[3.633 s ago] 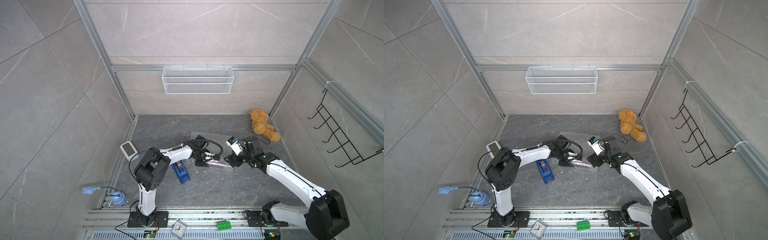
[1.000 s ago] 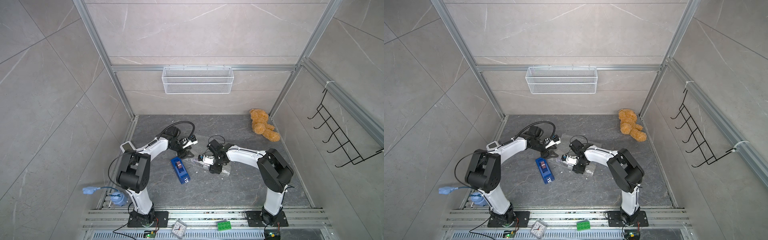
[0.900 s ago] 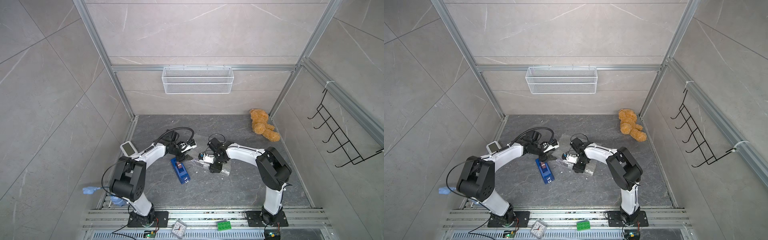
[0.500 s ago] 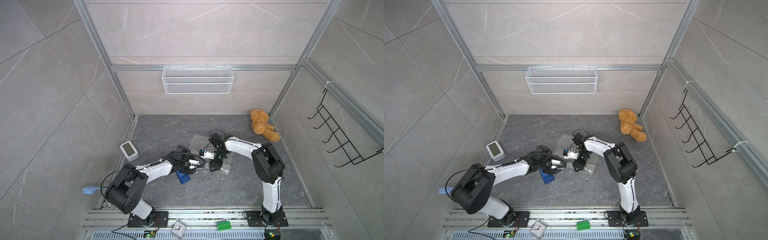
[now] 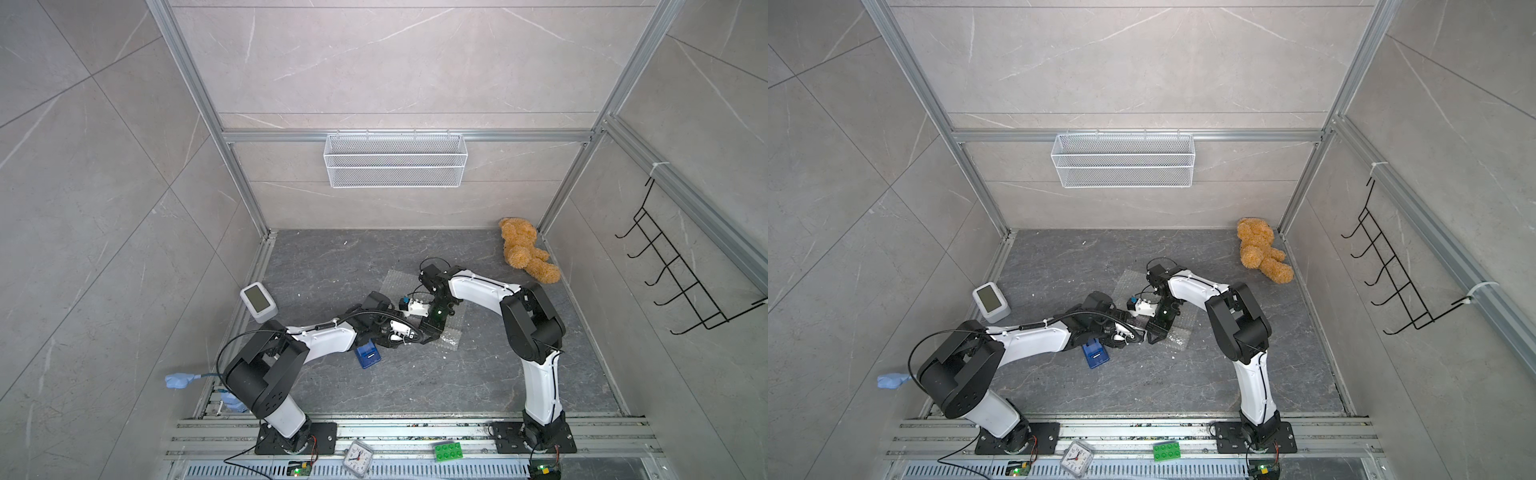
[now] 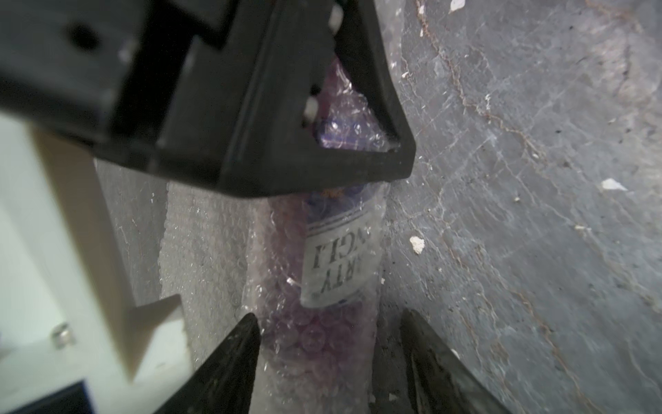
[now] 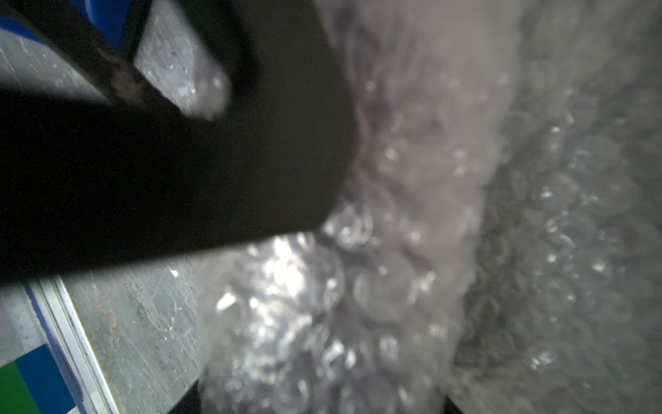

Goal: Wrap wine bottles in bubble wrap
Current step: Wrap the wine bottle in bubble wrap.

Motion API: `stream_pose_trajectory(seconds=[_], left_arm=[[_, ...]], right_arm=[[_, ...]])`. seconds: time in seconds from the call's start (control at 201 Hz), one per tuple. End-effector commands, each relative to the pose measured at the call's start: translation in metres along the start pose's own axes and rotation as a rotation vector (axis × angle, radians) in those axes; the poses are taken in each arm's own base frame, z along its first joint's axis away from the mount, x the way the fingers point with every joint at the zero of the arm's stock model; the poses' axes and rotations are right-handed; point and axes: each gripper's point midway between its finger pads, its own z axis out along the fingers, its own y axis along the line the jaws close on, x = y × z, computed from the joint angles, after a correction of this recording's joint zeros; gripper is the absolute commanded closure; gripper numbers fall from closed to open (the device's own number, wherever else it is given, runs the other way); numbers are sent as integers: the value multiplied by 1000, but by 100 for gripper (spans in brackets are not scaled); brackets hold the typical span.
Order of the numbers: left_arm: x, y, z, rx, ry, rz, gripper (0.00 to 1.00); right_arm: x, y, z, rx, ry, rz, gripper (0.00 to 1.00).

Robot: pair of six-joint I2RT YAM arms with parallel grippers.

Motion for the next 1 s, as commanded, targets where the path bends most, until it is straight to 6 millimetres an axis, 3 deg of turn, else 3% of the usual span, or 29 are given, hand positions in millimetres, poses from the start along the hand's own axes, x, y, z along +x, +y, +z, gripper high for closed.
stream_pose_trajectory(seconds=[0.0, 0.289, 0.543, 0.851, 0.866, 0.876, 0.891, 0.995], left_arm=[[-10, 16, 9, -34, -24, 58, 34], [-11, 23, 32, -46, -18, 106, 33], [-1, 9, 46, 10, 9, 106, 32], [18, -26, 45, 166, 92, 58, 44], [19, -28, 45, 174, 96, 57, 45], [19, -28, 45, 178, 98, 54, 45], [20, -30, 44, 185, 100, 48, 45], [20, -39, 40, 237, 108, 20, 47]], right_arm=[[34, 19, 27, -134, 132, 63, 42], [37, 19, 29, -158, 150, 76, 42], [34, 15, 27, -144, 130, 77, 40], [27, 2, 2, -46, 24, 85, 25], [26, 2, 0, -41, 18, 86, 22], [26, 1, -1, -37, 13, 88, 8], [25, 0, -2, -32, 5, 89, 1], [21, 0, -13, -40, -49, 103, 0]])
